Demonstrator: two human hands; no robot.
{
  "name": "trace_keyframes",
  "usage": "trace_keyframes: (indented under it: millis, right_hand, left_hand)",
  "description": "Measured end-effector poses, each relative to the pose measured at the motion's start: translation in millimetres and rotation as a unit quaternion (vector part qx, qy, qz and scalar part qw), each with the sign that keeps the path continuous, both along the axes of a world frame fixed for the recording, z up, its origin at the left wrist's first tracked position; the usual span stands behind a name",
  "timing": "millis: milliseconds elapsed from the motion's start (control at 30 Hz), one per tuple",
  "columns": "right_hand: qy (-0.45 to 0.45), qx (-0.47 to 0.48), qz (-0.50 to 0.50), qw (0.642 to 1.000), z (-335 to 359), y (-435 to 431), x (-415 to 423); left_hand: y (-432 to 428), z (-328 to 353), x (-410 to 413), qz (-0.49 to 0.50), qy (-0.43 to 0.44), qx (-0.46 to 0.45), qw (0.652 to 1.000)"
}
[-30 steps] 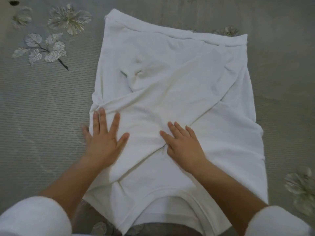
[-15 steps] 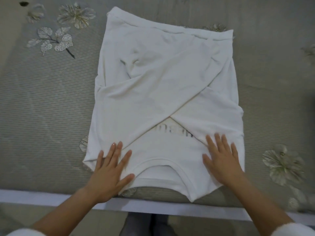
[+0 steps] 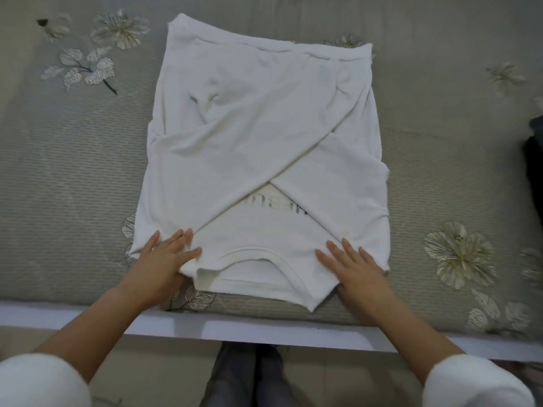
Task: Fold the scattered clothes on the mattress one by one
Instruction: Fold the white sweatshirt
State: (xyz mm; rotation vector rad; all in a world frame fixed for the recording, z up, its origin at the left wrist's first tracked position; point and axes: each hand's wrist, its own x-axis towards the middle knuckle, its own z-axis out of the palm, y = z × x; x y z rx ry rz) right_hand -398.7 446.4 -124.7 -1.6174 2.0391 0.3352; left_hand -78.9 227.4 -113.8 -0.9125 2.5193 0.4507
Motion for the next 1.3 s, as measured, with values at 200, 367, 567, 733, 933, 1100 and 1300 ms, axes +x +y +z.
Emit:
trace_keyframes:
  millis: [200,367,567,733,933,1100,1300]
  right_hand:
    - [-0.083,-0.081,-0.214,0.97,20,-37,-17]
    - [-0.13,-0.022,-0.212,0.968,27,-35,-28]
    - [-0.184,0.21,-0.179,0.943,44,-11,-37]
    - [-0.193,0.322,-0.164,0.912,70,-13,-49]
    - [-0.253,0.137,-0.294,0.911,97,-47,-87]
    - [-0.242,0.057,-0.29,0.924,101,-96,-118]
    - [-0.104,-0.139,-0.246,0.954,85,-166,-151]
  left_hand:
    - [-16,28,-34,0.143,0.081,0.046,0.985]
    - [-6,35,-44,0.149,0.061,0.043,0.986]
    - [12,55,-45,0.046,-0.164,0.202,0.965]
    - [9,72,-48,0.21,-0.097,0.364,0.902]
    - [-54,88,-67,0.195,-0.076,0.389,0.897]
    - [-129,92,-95,0.161,-0.037,0.361,0.918]
    - [-211,79,-139,0.147,0.008,0.316,0.937]
